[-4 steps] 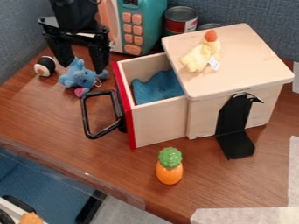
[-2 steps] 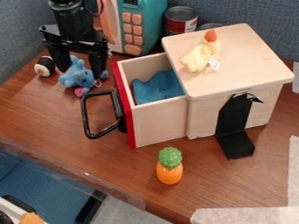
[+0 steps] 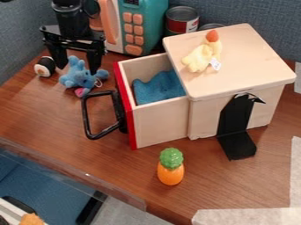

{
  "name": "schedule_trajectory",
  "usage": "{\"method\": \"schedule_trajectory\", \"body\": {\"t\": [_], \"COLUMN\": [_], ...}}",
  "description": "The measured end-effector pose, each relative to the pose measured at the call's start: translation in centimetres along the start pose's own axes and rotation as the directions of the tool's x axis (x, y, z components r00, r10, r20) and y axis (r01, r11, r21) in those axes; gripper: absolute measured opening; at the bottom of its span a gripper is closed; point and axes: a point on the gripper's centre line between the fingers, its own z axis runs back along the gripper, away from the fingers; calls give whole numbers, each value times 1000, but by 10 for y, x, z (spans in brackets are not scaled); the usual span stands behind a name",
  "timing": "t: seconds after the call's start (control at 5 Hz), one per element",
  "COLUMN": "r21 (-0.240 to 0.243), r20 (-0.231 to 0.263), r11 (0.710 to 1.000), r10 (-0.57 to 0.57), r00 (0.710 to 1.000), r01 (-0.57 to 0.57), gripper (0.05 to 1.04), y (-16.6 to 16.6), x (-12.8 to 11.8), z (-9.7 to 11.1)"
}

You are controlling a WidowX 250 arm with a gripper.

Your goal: The blue stuffed animal is entering the box

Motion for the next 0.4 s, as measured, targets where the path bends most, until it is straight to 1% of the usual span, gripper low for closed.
{"method": "schedule_trajectory", "body": {"t": [0.4], "r21": [47], "r20": [-51], "r11": [999], "r10": [23], "r00": [998], "r01": [-21], "gripper": [1000], "y": [14], "x": [14], "z": [-28]}}
